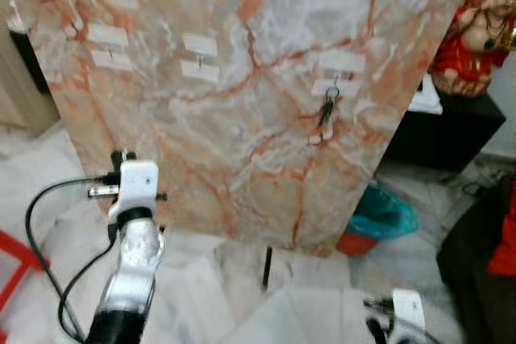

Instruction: Hang keys on a hook

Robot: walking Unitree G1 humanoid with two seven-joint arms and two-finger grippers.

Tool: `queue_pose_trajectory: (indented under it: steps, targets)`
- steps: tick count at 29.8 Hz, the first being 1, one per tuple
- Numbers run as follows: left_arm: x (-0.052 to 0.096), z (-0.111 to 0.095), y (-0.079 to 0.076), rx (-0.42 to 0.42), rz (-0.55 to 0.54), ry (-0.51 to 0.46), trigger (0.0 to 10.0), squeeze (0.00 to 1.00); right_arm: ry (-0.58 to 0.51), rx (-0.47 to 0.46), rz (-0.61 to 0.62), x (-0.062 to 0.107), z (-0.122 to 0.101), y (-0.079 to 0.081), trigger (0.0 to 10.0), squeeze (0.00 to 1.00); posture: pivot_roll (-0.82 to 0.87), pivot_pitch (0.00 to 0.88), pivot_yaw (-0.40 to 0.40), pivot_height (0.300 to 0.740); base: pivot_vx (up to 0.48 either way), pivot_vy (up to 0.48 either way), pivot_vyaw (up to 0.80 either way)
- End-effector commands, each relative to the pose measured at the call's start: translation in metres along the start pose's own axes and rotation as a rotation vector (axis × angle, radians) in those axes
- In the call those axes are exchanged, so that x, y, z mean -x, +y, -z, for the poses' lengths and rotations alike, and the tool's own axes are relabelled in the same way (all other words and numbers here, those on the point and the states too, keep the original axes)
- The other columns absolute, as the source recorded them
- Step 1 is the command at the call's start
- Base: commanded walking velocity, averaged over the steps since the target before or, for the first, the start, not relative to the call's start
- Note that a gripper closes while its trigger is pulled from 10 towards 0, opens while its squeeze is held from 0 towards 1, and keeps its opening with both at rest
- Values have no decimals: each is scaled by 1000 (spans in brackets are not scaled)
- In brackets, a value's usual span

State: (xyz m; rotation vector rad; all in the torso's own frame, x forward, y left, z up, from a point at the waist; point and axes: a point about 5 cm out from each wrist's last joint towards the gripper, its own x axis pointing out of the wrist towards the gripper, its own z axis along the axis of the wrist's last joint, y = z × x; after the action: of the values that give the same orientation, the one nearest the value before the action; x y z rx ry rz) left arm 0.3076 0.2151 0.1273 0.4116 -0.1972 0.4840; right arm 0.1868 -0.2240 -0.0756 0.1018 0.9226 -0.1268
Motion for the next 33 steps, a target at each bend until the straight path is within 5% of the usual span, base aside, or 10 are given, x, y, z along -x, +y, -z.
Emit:
queue_pose_trajectory:
  steps: [1, 19, 33]
  targets:
    - [-1, -7, -10, 15, 36, -9, 10000, 0, -2, -3, 20, 1, 0, -7, 10000, 0, 26, 0, -108, 740, 0, 0, 0]
    - [-6, -12, -9, 34, 34, -9, 10000, 0, -1, 6, 9, 1, 0, -7, 10000, 0, 25, 2, -112, 740, 0, 0, 0]
    - [-7, -17, -12, 30, 41, -23, 10000, 0, -1, -2, 11, 1, -1, -7, 10000, 0, 24, 5, -113, 740, 256, 0, 0]
